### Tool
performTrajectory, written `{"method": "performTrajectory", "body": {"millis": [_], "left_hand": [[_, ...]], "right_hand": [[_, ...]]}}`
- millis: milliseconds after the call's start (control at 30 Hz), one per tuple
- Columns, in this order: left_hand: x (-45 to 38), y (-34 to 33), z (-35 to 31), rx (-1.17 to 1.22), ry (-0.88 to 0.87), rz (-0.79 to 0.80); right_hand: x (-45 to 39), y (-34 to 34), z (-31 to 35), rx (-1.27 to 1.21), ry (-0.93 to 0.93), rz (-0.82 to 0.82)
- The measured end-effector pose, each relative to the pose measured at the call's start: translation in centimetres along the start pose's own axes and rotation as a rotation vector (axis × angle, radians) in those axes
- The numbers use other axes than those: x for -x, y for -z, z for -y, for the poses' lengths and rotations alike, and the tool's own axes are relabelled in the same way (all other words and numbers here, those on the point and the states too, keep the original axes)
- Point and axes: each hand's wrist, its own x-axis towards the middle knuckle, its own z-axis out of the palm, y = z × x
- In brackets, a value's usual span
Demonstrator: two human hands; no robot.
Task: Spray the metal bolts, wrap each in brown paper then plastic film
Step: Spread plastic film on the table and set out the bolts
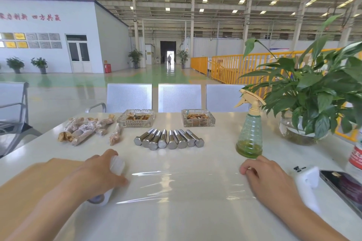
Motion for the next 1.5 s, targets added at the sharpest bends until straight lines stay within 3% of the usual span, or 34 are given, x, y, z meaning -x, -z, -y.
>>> {"method": "performTrajectory", "body": {"millis": [267, 467, 767, 900, 967, 1100, 1300, 1500], "left_hand": [[2.0, 0.9, -1.0, -0.044, -0.016, -0.027], [4.7, 2.2, -2.7, -0.126, -0.015, -0.04], [3.0, 1.3, -2.2, -0.185, 0.009, -0.025], [0.7, 1.3, -0.9, -0.03, -0.027, -0.04], [0.1, 1.3, -0.3, 0.039, -0.064, -0.062], [-0.8, 0.4, 0.9, -0.074, -0.217, -0.16], [-0.8, -0.9, 0.4, -0.228, -0.316, -0.278], [-0.9, -1.3, 0.2, -0.262, -0.326, -0.284]], "right_hand": [[-0.2, 0.1, -0.7, -0.245, -0.017, 0.036], [-0.3, 0.9, -1.1, -0.557, -0.164, -0.04], [0.3, 1.0, -0.5, -0.442, -0.171, -0.071], [0.4, 0.9, -0.3, -0.258, -0.113, -0.083], [0.4, 0.7, -0.2, -0.194, -0.068, -0.153], [0.7, 0.3, 0.5, -0.163, 0.137, -0.312], [0.5, -0.5, 0.2, -0.108, 0.237, -0.085], [0.4, -0.8, -0.1, -0.148, 0.208, -0.07]]}}
